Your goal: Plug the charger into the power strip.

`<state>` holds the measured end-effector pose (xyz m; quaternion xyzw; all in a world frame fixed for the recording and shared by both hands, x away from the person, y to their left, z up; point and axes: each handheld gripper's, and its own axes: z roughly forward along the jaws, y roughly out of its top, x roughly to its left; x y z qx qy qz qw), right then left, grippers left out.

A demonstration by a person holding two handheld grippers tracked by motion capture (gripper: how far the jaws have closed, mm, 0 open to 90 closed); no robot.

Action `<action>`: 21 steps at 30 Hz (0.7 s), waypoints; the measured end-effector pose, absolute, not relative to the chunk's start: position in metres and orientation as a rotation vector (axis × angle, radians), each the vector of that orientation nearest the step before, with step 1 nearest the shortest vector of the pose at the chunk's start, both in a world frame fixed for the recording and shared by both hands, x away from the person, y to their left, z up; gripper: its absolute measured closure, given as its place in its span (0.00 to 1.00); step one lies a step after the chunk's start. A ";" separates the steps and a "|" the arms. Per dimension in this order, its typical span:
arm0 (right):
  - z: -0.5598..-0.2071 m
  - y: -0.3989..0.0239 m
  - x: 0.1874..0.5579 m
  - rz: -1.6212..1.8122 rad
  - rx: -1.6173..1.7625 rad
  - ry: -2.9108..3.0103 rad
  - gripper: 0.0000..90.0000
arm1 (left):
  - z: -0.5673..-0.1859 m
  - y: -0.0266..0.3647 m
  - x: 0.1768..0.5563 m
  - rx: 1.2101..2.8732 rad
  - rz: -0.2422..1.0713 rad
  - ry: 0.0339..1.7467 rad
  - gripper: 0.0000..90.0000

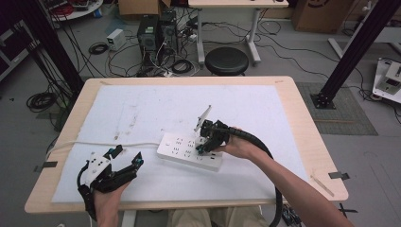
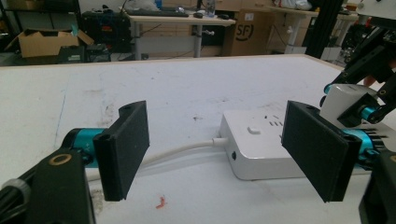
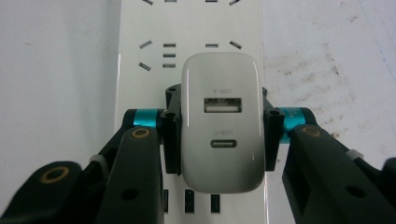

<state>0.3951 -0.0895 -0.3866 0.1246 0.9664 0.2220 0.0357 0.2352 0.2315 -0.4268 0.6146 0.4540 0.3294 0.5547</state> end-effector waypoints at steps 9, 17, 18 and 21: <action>-0.387 -0.093 0.398 0.769 0.429 3.002 0.37 | -0.424 0.235 0.236 1.457 0.786 1.066 0.26; -0.387 -0.103 0.392 0.840 0.499 2.928 0.22 | -0.426 0.232 0.238 1.466 0.783 1.060 0.26; -0.387 -0.105 0.390 0.846 0.506 2.916 0.22 | -0.426 0.232 0.239 1.470 0.784 1.059 0.26; -0.388 -0.113 0.386 0.885 0.542 2.868 0.22 | -0.426 0.231 0.240 1.483 0.779 1.050 0.26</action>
